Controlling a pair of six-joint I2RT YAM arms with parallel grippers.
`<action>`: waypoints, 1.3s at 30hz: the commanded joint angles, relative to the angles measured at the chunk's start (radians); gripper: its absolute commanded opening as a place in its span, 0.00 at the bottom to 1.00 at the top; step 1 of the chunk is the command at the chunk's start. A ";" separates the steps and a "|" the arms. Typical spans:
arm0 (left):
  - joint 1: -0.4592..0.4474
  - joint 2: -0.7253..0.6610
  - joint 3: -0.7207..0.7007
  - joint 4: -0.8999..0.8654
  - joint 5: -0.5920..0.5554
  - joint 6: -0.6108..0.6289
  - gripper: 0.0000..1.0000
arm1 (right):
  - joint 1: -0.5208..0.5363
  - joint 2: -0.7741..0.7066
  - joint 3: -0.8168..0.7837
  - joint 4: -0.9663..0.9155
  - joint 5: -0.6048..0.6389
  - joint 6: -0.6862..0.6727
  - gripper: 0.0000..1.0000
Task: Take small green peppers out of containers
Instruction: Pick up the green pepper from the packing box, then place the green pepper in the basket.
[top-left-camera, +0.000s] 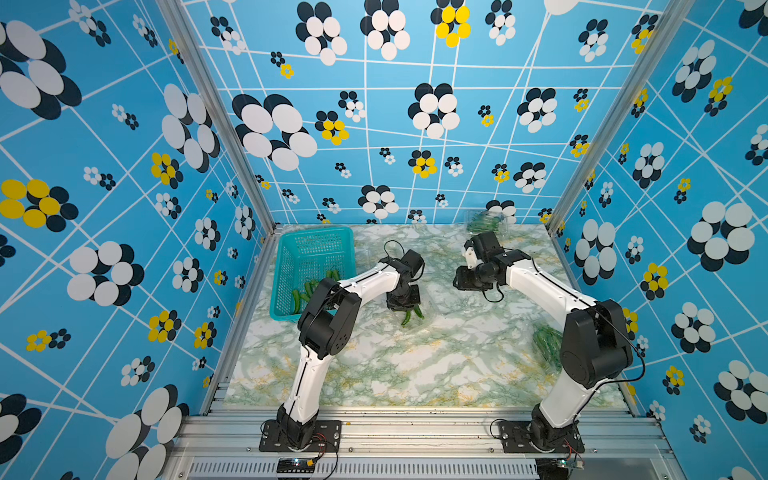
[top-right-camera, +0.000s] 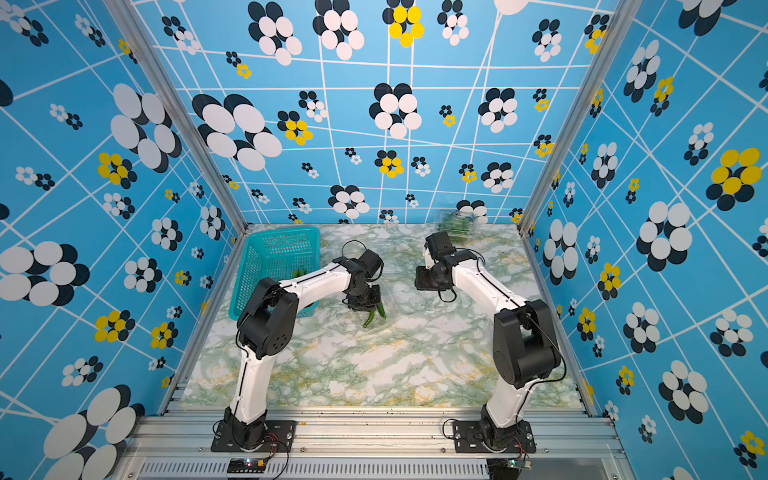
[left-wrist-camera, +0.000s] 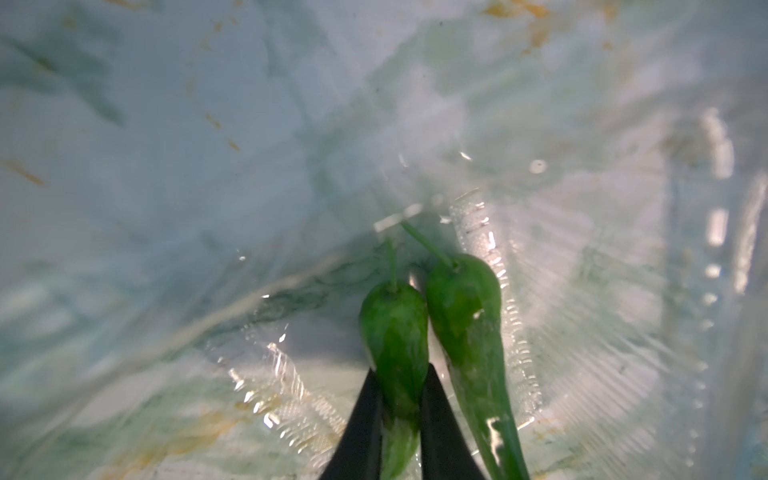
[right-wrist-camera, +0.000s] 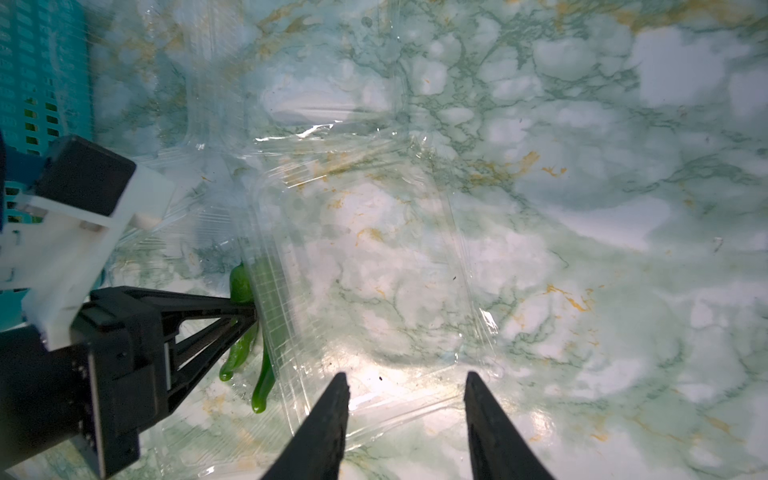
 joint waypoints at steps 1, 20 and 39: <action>0.005 0.012 0.008 -0.031 -0.015 0.005 0.11 | -0.005 -0.013 0.013 -0.004 0.004 0.008 0.47; 0.057 -0.303 -0.079 0.039 0.035 0.002 0.04 | -0.005 0.003 0.133 -0.046 -0.077 0.011 0.47; 0.499 -0.659 -0.282 -0.008 0.168 0.138 0.07 | 0.217 0.209 0.505 -0.158 -0.136 -0.027 0.48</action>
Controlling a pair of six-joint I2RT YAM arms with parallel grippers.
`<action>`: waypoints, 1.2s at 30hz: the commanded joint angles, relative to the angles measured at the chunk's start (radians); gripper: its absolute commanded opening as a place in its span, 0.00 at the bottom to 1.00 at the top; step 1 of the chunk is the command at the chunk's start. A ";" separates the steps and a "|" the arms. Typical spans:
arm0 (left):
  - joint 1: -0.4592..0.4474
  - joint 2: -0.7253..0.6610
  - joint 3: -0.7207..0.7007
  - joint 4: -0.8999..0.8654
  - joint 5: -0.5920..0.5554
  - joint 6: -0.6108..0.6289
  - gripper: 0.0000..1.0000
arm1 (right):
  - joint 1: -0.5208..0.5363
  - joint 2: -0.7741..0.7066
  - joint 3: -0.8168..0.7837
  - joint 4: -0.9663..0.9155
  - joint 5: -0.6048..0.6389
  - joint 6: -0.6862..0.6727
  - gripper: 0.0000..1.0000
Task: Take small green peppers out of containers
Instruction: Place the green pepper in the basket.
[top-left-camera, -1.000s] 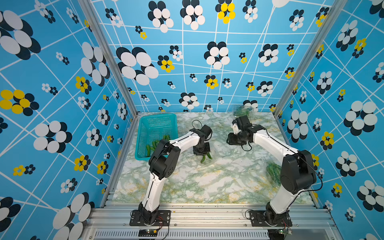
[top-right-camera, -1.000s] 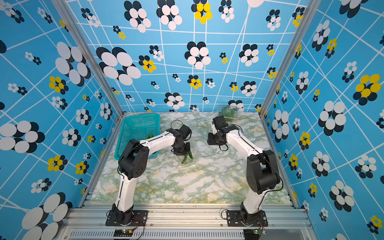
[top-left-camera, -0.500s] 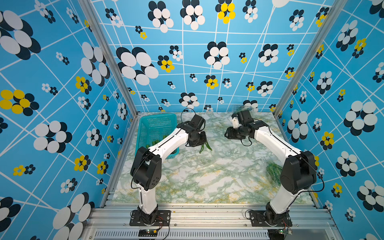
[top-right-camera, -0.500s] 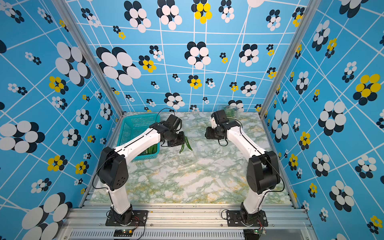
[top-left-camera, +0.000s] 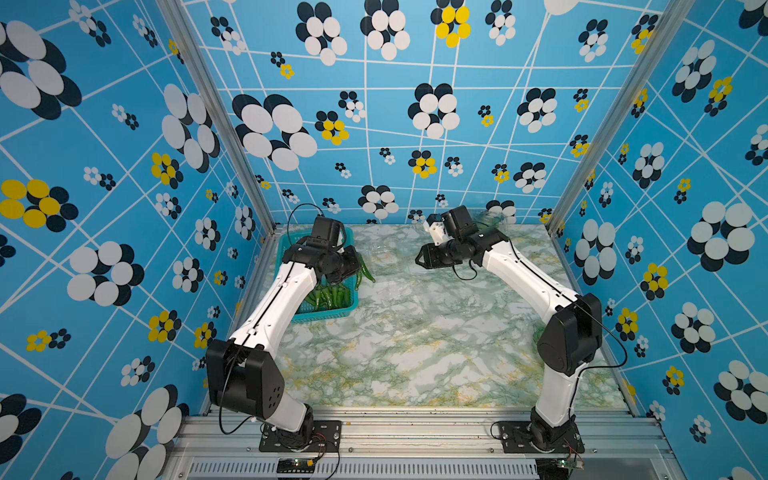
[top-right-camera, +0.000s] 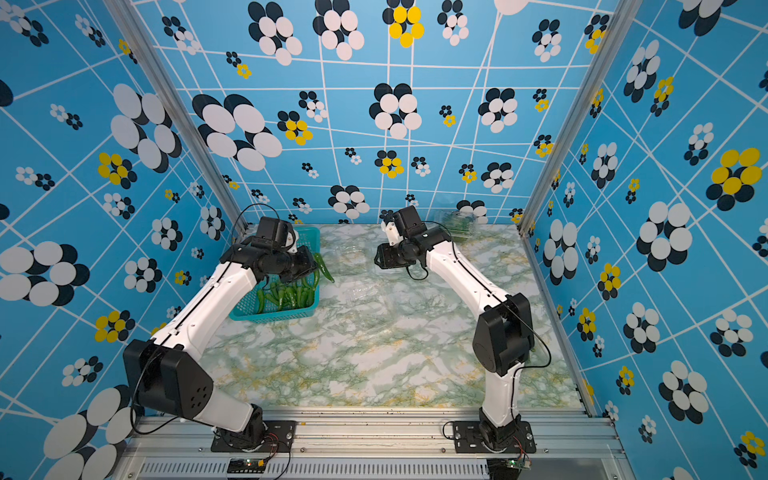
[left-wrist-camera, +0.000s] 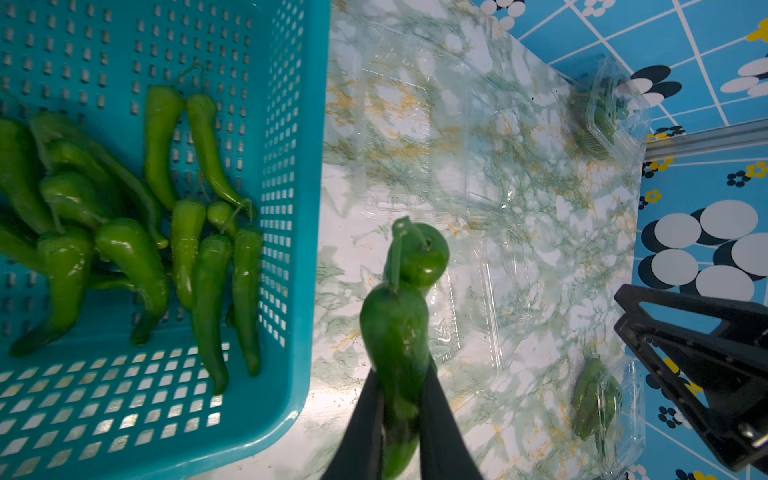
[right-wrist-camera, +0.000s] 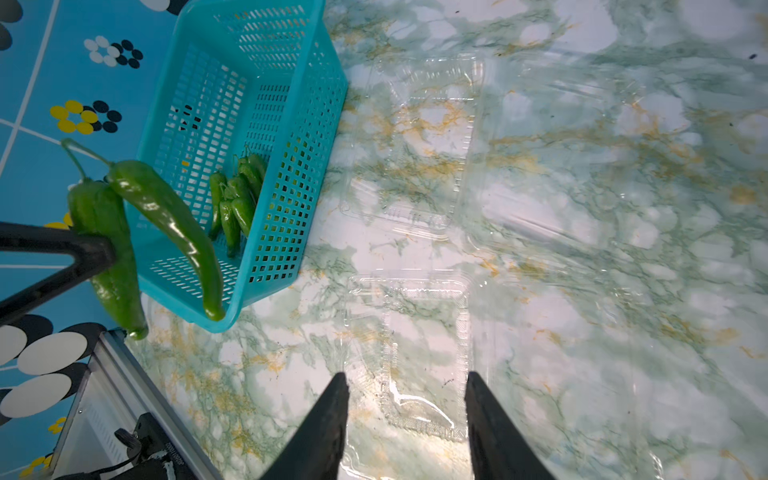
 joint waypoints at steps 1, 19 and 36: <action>0.089 -0.017 -0.056 -0.026 0.066 0.065 0.07 | 0.032 0.051 0.055 -0.065 -0.004 -0.005 0.47; 0.249 0.297 -0.025 0.042 0.132 0.140 0.29 | 0.102 0.098 -0.047 -0.067 0.032 0.048 0.47; 0.148 0.122 0.013 -0.002 -0.024 0.072 0.47 | 0.110 0.071 -0.246 -0.021 0.097 0.081 0.46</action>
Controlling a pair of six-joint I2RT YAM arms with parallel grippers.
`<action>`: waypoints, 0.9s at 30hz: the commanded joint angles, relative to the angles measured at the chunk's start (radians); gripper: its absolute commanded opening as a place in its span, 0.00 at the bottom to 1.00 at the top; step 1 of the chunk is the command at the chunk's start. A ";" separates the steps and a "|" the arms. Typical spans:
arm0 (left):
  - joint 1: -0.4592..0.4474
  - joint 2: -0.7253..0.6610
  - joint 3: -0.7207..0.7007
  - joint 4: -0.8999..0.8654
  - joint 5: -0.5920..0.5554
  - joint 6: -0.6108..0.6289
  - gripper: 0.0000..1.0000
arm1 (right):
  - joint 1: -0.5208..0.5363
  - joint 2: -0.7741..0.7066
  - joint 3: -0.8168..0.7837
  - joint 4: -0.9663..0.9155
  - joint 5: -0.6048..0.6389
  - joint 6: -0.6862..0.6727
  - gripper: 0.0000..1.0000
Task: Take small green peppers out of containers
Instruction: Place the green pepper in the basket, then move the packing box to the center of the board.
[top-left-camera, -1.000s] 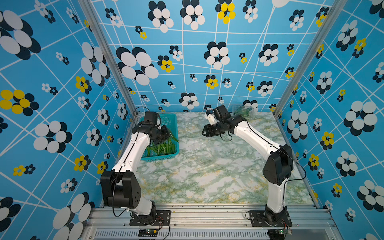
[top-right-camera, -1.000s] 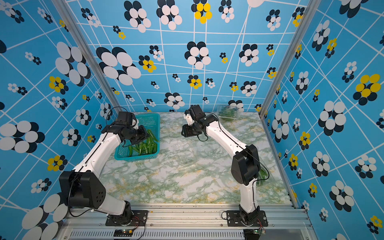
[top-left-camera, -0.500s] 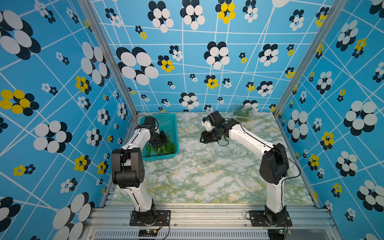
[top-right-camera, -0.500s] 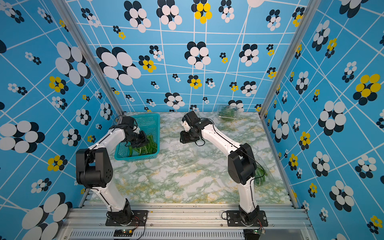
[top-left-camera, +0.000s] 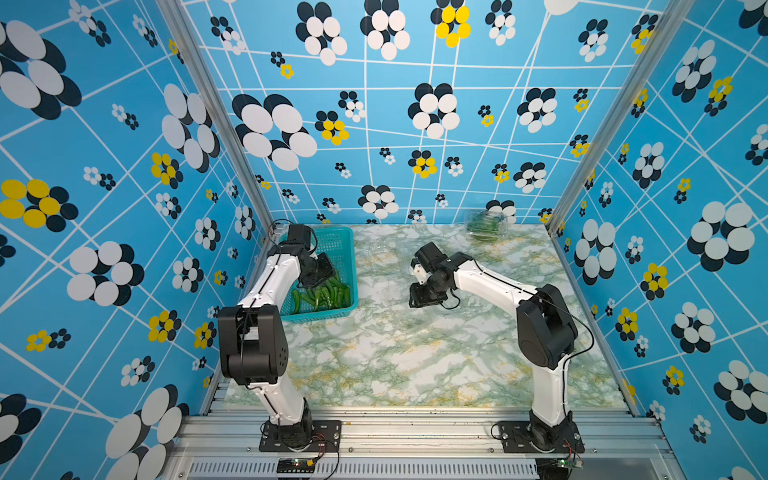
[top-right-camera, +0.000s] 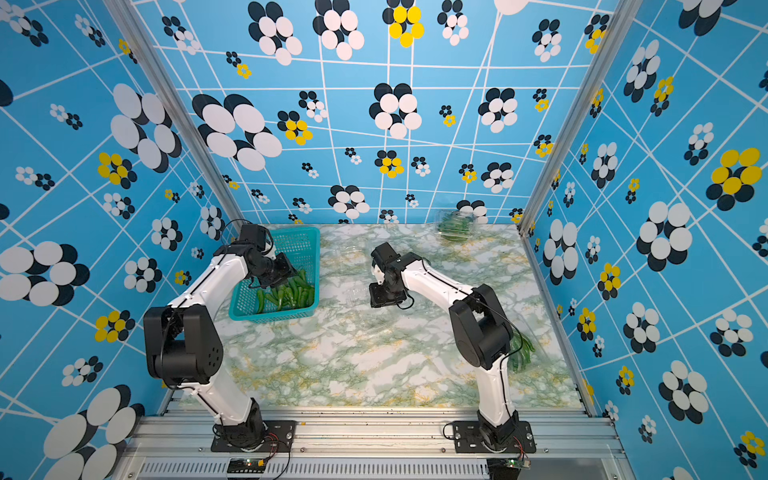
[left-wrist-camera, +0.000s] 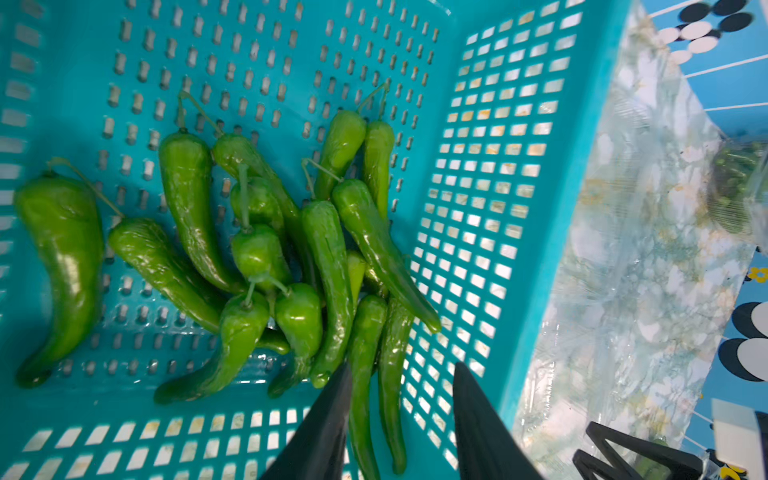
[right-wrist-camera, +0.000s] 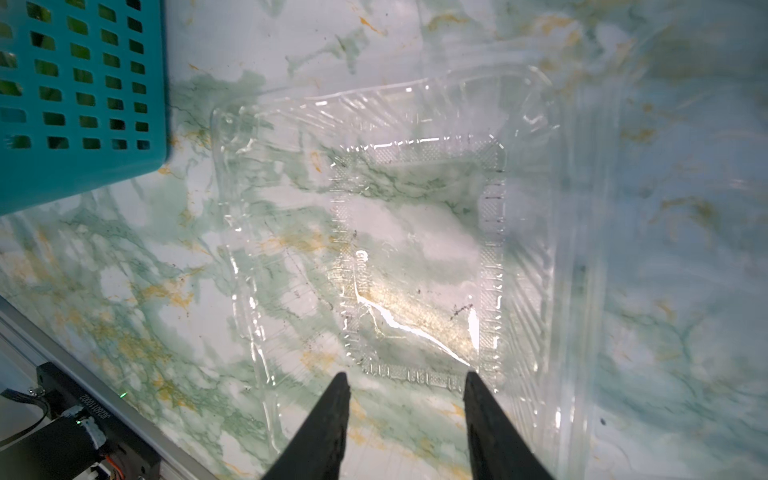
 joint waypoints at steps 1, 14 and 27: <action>-0.069 -0.069 0.026 -0.035 -0.051 -0.029 0.47 | 0.009 -0.020 -0.029 0.007 0.054 0.023 0.46; -0.443 -0.131 -0.057 0.040 -0.112 -0.178 0.47 | 0.003 -0.115 -0.088 -0.004 0.213 0.010 0.46; -0.669 0.033 0.082 0.060 -0.131 -0.217 0.48 | -0.188 -0.500 -0.403 0.083 0.219 0.045 0.49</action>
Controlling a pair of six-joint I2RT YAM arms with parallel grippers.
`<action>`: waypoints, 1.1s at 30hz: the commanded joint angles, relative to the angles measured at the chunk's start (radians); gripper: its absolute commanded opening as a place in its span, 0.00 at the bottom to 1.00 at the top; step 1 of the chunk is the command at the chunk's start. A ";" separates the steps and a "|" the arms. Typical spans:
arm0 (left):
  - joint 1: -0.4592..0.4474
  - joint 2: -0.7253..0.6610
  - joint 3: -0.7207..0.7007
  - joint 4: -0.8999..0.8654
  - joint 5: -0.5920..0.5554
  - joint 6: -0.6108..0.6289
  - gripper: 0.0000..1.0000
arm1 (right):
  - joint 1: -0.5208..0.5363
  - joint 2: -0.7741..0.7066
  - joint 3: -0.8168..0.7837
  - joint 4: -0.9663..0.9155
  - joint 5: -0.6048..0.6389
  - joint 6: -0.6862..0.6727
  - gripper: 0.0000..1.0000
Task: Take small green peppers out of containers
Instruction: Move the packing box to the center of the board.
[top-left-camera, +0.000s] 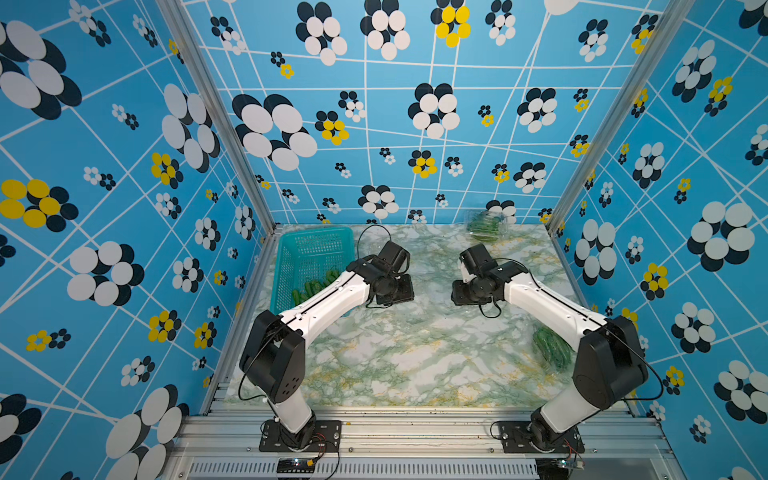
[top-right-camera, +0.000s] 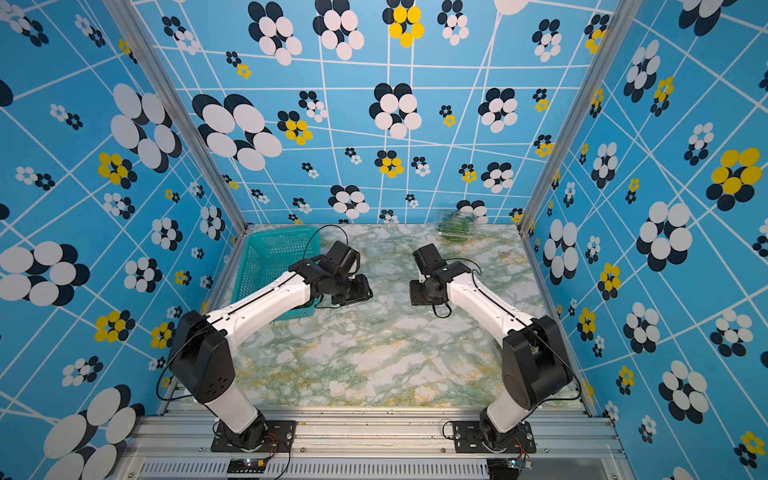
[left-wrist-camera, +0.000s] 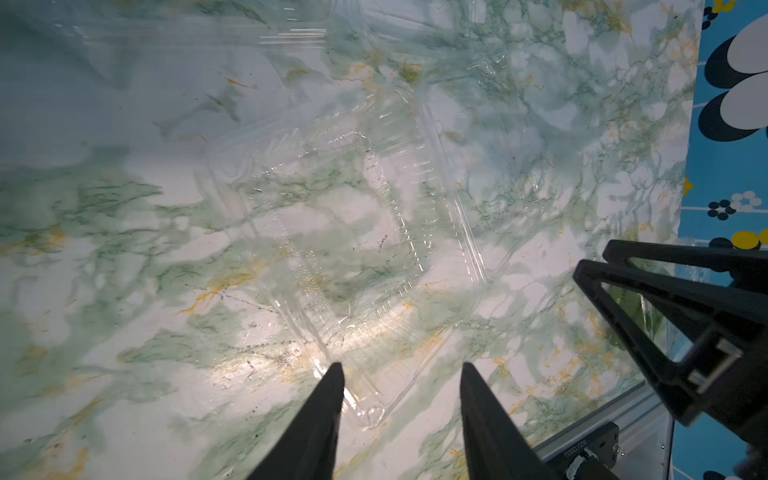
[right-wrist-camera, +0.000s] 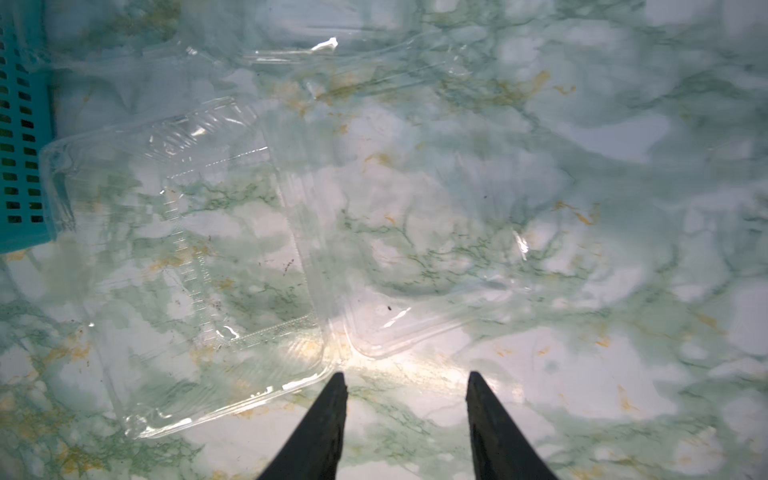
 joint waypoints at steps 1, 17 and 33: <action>-0.027 0.031 0.075 0.006 -0.014 -0.019 0.48 | -0.011 -0.077 -0.034 -0.002 0.020 0.001 0.49; -0.225 0.408 0.529 -0.046 0.109 0.012 0.49 | -0.433 -0.467 -0.334 -0.173 0.222 0.204 0.53; -0.328 0.676 0.811 -0.029 0.222 0.037 0.52 | -0.681 -0.707 -0.471 -0.316 0.296 0.415 0.60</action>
